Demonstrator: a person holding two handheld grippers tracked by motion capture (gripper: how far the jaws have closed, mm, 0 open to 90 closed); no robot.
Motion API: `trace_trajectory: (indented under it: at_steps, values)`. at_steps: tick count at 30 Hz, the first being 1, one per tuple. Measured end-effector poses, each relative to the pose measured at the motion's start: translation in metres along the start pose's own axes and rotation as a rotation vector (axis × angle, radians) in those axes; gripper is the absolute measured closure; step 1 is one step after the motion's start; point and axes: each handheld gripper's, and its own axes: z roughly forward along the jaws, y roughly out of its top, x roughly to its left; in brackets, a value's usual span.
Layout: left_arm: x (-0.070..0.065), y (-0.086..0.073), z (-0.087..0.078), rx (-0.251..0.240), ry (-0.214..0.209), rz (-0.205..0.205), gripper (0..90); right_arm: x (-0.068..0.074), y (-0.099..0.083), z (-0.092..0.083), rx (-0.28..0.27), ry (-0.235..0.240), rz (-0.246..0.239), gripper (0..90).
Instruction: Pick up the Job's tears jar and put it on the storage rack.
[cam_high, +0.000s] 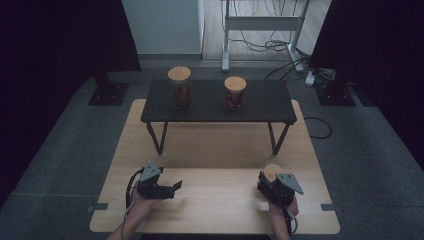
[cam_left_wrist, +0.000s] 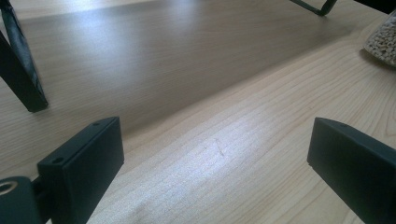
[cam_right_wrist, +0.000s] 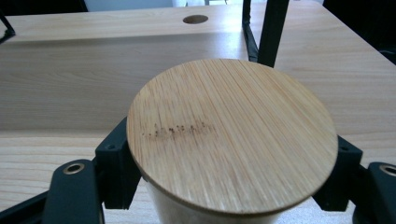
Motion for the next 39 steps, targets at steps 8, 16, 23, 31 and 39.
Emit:
trace_trajectory:
  at_steps: [8,16,23,31,39]
  values:
    - [0.001,0.0,-0.001,-0.003,0.002,-0.002,3.3,0.001,0.0,-0.005,-0.028,0.015,-0.001,25.3]
    - [0.001,0.0,-0.002,-0.008,0.004,-0.003,3.3,0.001,0.0,-0.01,-0.051,0.024,0.002,25.4]
    - [0.001,0.0,-0.002,-0.007,0.004,-0.004,3.3,0.001,0.001,-0.015,-0.074,0.035,-0.003,25.3]
    - [0.001,0.0,-0.002,-0.008,0.004,-0.004,3.3,-0.001,0.001,-0.02,-0.087,0.041,0.001,25.3]
    - [0.001,0.0,-0.002,-0.007,0.003,-0.003,3.3,-0.001,0.002,-0.025,-0.108,0.05,0.004,25.3]
